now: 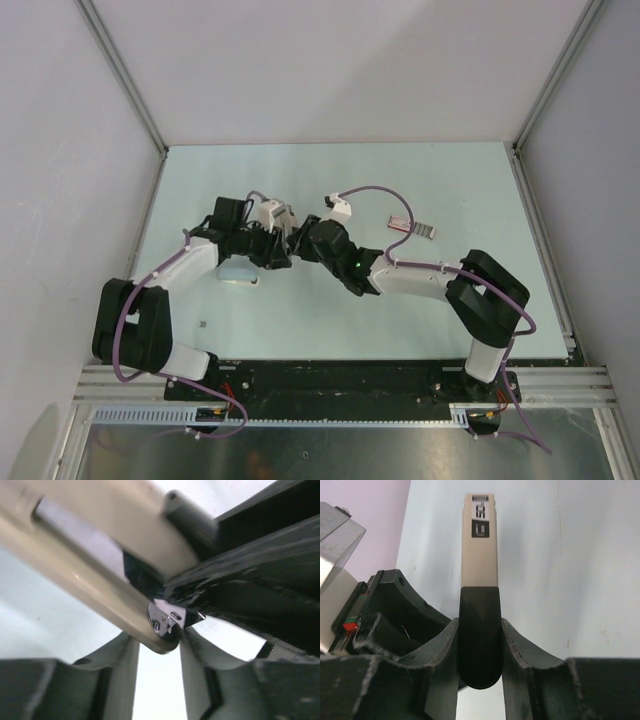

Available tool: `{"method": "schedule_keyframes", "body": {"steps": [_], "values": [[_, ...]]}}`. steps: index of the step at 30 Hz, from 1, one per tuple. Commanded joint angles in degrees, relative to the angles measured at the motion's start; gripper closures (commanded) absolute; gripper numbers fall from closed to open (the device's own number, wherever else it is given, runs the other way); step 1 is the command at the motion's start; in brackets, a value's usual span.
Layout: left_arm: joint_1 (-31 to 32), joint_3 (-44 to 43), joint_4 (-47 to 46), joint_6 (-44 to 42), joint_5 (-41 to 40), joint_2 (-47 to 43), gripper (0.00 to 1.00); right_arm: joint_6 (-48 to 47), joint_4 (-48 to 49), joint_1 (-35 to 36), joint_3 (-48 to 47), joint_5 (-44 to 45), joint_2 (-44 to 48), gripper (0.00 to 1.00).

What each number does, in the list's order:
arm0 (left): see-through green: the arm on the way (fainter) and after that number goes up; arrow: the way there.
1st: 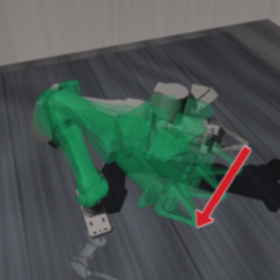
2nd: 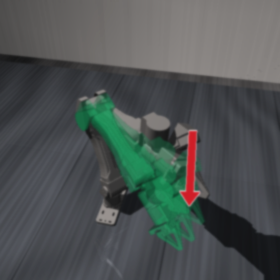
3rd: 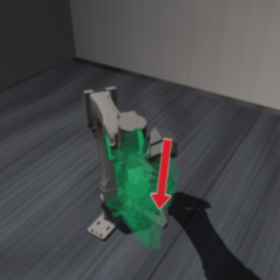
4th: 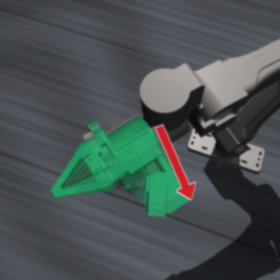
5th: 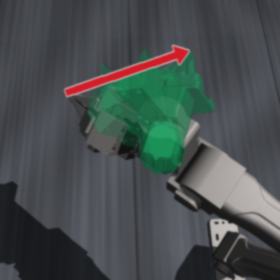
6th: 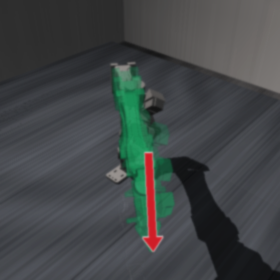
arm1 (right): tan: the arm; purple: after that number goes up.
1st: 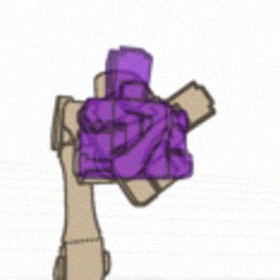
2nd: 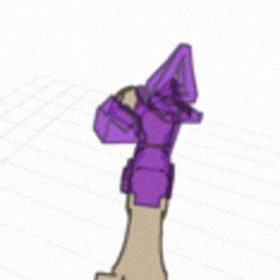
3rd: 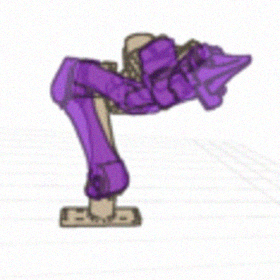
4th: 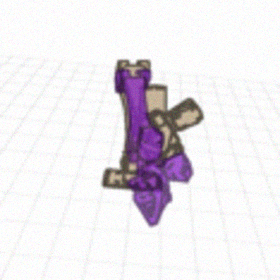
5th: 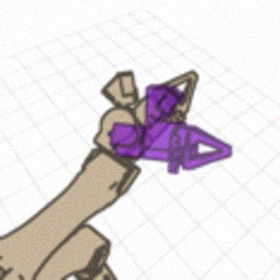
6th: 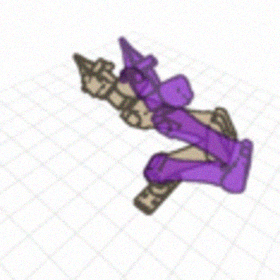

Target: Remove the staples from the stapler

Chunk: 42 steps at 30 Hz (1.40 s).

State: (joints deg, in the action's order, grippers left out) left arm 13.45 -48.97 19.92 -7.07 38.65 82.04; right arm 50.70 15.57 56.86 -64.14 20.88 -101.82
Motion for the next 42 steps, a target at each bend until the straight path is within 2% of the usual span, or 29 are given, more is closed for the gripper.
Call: {"method": "schedule_keyframes", "body": {"steps": [1, 6, 9, 16, 25, 34, 42], "values": [[-0.5, -1.1, -2.6, -3.4, -0.1, -0.4, 0.7, 1.5, 6.2, 0.8, -0.2, -2.2, 4.7, 1.0], [-0.8, -1.1, -2.5, -5.0, 1.8, -1.1, 0.94, 0.7, 5.1, 0.4, 0.7, -3.6, 5.4, 1.0], [-0.7, -1.2, -2.4, -6.1, 0.2, -1.4, 0.99, -0.8, 4.7, -0.1, 1.9, -5.4, 5.9, 1.0], [-0.3, -2.0, -3.2, -13.2, -10.6, -1.7, 1.0, -12.8, 3.1, -0.9, 5.4, -12.2, 9.1, 1.0], [1.1, -4.6, -8.1, -18.7, -25.1, 2.6, 1.0, -27.8, -1.8, -3.7, 12.5, -24.1, 14.8, 1.0], [10.5, 2.3, -25.4, -30.7, -47.3, 2.2, 1.0, -37.7, -8.3, -7.1, 12.9, -28.5, 17.4, 1.0], [14.9, 9.1, -36.3, -39.7, -54.1, 1.6, 1.0, -41.8, -12.9, -8.9, 13.9, -28.8, 18.9, 1.0]]}}
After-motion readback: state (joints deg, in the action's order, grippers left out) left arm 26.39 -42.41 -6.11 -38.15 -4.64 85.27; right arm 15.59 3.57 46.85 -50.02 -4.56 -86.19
